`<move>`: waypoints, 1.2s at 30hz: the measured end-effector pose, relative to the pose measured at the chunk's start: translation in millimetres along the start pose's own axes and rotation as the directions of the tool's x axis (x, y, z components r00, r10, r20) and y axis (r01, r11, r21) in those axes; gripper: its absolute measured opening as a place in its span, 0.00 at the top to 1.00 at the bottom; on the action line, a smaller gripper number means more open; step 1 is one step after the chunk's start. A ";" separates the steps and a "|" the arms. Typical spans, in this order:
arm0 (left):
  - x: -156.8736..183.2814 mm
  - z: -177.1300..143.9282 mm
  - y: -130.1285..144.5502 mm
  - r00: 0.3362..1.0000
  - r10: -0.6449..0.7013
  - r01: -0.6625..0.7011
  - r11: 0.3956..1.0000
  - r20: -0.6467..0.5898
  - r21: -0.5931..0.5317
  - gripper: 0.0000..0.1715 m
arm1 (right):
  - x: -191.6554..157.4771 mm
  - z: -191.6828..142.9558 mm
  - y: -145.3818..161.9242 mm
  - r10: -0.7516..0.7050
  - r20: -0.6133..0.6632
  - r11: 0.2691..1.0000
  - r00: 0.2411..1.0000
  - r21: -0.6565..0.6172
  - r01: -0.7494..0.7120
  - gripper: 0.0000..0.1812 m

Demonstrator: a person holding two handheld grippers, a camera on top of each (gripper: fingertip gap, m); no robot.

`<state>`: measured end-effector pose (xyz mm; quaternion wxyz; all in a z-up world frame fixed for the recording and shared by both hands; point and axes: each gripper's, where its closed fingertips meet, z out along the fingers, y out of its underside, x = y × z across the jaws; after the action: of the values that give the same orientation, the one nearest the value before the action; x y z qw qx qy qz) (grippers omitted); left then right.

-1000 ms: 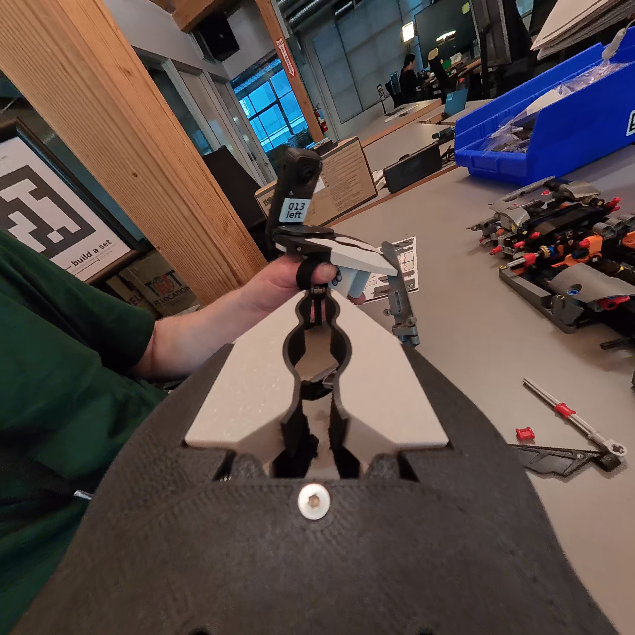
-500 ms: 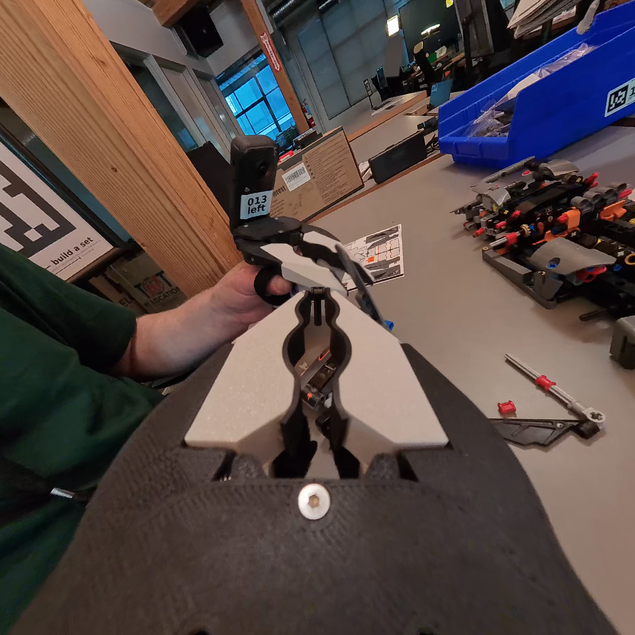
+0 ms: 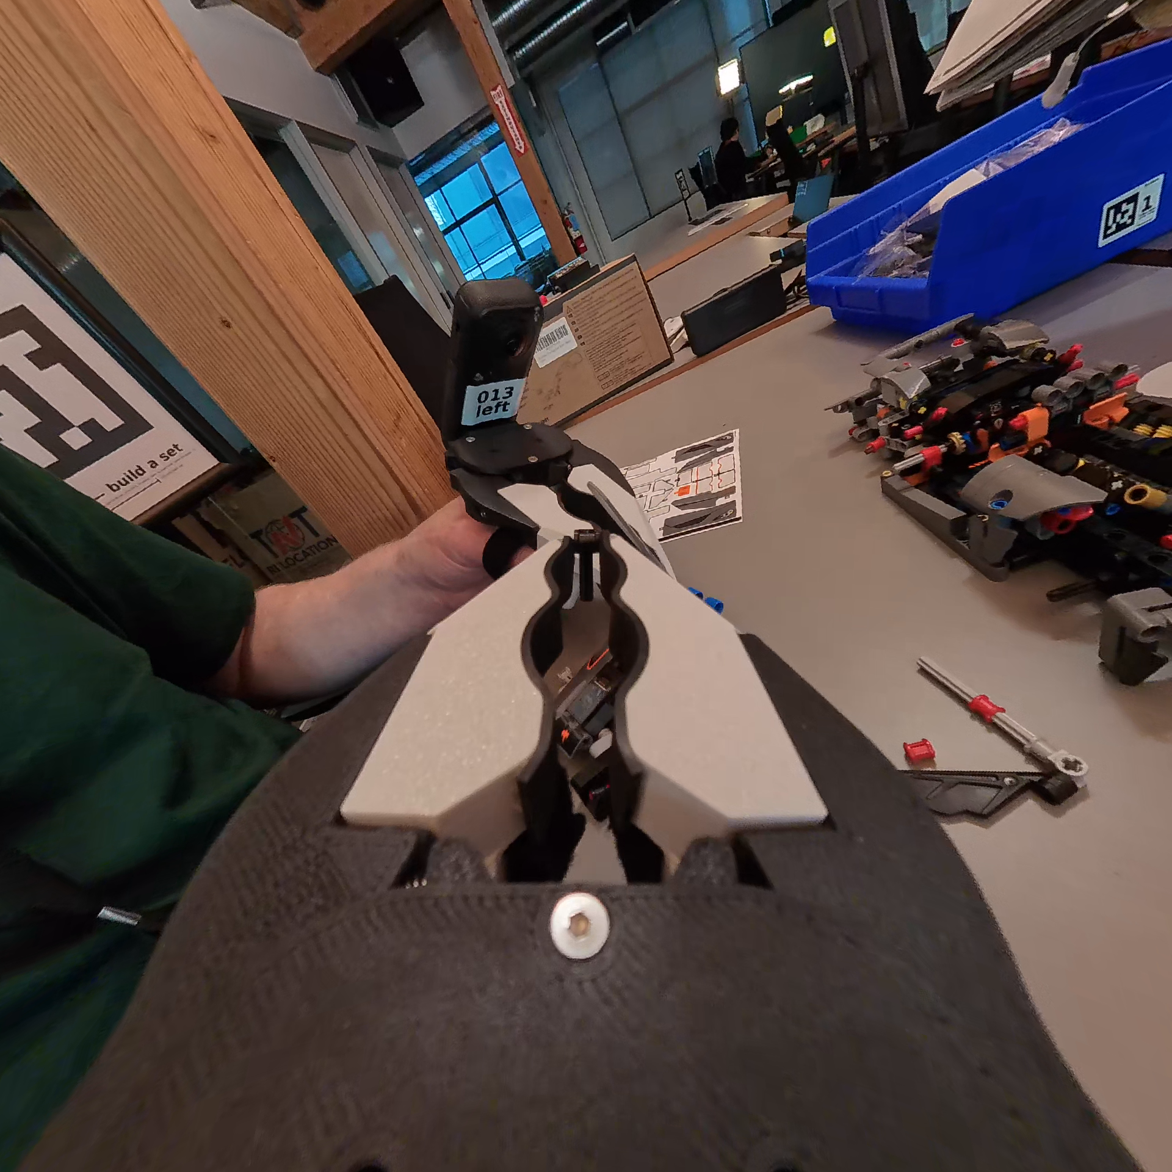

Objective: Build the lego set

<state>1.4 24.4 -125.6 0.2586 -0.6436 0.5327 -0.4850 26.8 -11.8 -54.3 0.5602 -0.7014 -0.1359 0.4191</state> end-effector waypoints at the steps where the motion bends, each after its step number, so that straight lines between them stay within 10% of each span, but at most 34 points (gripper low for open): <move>1: 0.1 0.2 -0.2 1.000 0.008 -0.008 1.000 0.001 -0.001 0.95 | 0.3 -0.2 -0.1 -0.001 -0.002 1.000 1.000 0.000 0.001 0.97; 36: -3.1 -20.4 -11.4 0.924 0.300 -0.308 0.951 0.238 -0.001 0.86 | -0.2 -6.7 -7.4 -0.025 -0.018 1.000 1.000 0.016 0.026 0.97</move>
<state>-11.9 34.5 -109.0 0.4036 -0.6013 0.5826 -0.3688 33.7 -13.9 -47.4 0.5726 -0.6987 -0.1364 0.4067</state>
